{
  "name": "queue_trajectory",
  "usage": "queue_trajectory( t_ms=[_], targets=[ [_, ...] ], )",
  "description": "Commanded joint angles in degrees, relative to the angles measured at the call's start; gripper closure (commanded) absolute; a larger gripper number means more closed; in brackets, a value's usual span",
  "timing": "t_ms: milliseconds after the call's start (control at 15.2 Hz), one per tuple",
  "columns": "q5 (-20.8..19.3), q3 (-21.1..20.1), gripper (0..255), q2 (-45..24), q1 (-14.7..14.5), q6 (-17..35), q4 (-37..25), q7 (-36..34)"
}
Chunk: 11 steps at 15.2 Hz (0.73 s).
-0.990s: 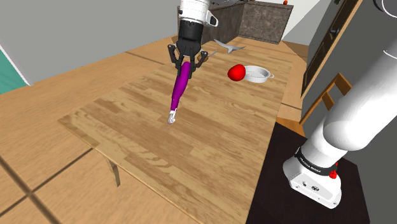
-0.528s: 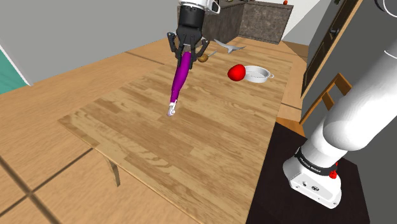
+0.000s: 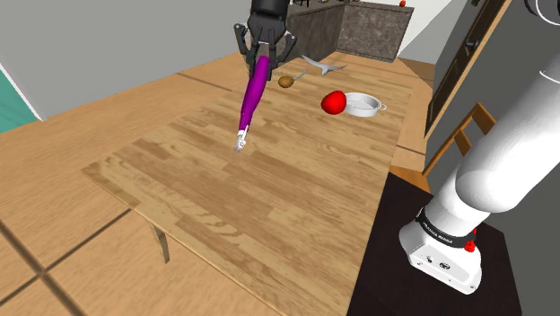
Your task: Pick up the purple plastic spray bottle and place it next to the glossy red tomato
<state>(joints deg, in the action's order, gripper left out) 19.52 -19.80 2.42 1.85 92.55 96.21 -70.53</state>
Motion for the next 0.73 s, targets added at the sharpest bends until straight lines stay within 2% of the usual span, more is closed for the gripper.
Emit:
queue_trajectory(
  t_ms=[0, 660],
  targets=[
    [-0.1, 0.0, 255, -0.1, 0.0, -1.2, -1.4, -0.4],
    [-1.0, 7.1, 255, 0.7, 6.3, -1.7, 3.4, 13.6]
  ],
)
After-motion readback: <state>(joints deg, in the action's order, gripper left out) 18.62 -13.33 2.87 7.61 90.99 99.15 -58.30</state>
